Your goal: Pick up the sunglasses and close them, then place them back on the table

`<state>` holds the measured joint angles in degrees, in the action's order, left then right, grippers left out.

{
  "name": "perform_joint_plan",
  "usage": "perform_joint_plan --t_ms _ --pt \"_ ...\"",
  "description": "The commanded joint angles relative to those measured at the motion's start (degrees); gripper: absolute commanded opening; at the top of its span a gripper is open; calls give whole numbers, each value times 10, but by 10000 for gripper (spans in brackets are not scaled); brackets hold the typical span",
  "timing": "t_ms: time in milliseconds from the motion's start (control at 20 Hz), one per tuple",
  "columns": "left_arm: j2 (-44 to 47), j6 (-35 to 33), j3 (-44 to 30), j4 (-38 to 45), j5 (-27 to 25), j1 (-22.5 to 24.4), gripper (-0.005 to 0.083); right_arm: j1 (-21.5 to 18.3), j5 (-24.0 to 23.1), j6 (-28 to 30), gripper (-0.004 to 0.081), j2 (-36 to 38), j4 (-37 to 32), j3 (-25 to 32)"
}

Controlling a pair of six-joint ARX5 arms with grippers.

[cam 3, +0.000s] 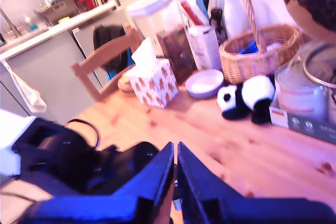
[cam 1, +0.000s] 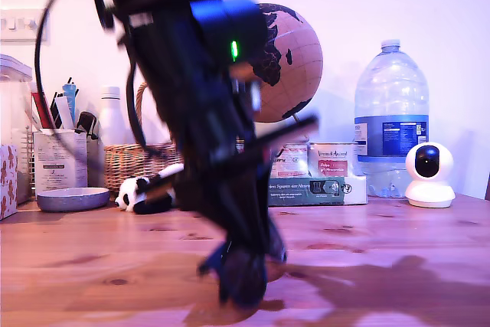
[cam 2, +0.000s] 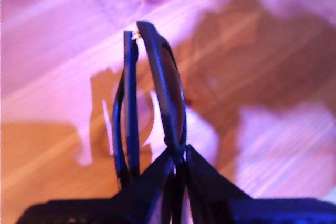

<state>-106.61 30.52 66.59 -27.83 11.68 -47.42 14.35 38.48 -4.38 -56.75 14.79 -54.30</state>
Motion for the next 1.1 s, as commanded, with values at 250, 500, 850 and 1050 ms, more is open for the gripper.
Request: perform_joint_plan --t_ms 250,500,850,1050 --pt "-14 11 -4 17 5 2 162 1 -2 19 -13 0 37 1" --pt "-14 9 -4 17 5 3 275 2 -2 19 -13 0 39 1" --pt "38 -29 -3 4 41 35 272 2 -2 31 -13 0 75 1" --pt "104 -76 -3 4 34 35 147 1 -33 31 -13 0 88 1"
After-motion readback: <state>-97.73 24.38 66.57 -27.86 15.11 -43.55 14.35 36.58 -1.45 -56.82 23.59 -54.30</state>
